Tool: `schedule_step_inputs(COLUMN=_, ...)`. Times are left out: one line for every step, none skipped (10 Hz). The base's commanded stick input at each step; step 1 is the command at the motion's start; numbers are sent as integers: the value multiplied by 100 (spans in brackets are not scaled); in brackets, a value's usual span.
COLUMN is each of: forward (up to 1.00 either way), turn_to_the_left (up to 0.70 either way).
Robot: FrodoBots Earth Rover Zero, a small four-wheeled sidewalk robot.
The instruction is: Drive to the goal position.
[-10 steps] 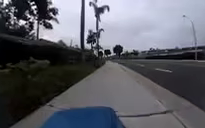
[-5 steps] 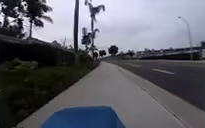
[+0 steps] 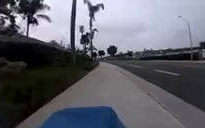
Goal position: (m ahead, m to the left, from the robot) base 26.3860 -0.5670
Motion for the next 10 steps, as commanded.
schedule_step_inputs(forward=100, turn_to_the_left=0)
schedule_step_inputs(forward=100, turn_to_the_left=0)
schedule_step_inputs(forward=100, turn_to_the_left=0)
schedule_step_inputs(forward=100, turn_to_the_left=0)
schedule_step_inputs(forward=100, turn_to_the_left=0)
schedule_step_inputs(forward=100, turn_to_the_left=0)
schedule_step_inputs(forward=100, turn_to_the_left=0)
schedule_step_inputs(forward=100, turn_to_the_left=0)
schedule_step_inputs(forward=100, turn_to_the_left=0)
schedule_step_inputs(forward=100, turn_to_the_left=0)
